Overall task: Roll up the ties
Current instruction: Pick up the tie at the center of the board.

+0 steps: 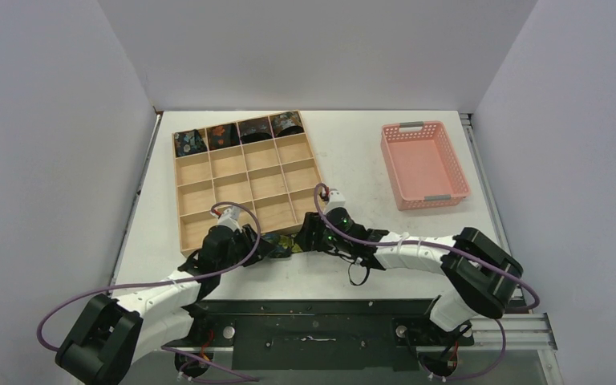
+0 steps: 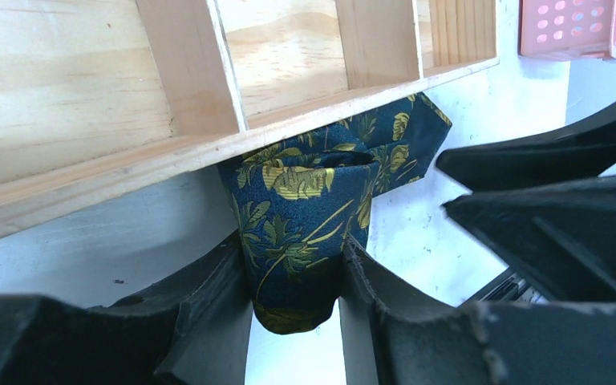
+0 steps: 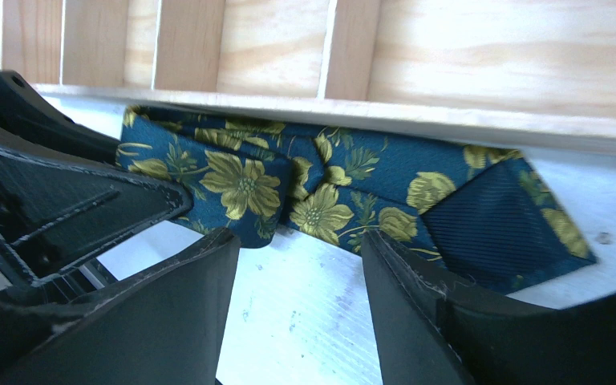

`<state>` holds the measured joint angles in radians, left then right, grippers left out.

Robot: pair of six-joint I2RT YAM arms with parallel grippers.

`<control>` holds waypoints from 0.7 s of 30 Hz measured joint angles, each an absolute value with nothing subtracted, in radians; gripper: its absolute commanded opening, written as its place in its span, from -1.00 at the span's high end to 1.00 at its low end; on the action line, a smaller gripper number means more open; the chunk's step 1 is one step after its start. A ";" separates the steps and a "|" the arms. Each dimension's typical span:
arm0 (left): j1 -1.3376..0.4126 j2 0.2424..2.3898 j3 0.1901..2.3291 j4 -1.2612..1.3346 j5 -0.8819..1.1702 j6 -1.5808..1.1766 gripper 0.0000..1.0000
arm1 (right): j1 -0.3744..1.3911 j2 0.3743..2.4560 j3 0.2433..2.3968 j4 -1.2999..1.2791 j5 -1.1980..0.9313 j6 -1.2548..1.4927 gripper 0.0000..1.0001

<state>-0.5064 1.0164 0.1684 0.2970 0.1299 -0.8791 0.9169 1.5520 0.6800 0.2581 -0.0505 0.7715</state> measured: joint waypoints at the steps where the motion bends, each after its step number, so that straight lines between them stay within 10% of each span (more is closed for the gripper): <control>1: -0.506 1.021 0.169 0.298 0.135 -0.879 0.78 | 0.911 1.534 0.678 0.248 -0.038 0.765 -0.08; 21: -0.549 1.080 0.170 0.337 0.230 -0.909 1.00 | 0.897 1.423 0.462 0.248 0.118 0.739 0.21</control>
<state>-0.5491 1.0801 0.1696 0.3374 0.2298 -0.9089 0.8970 1.4235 0.4618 0.2481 0.1184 0.7391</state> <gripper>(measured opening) 0.353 0.399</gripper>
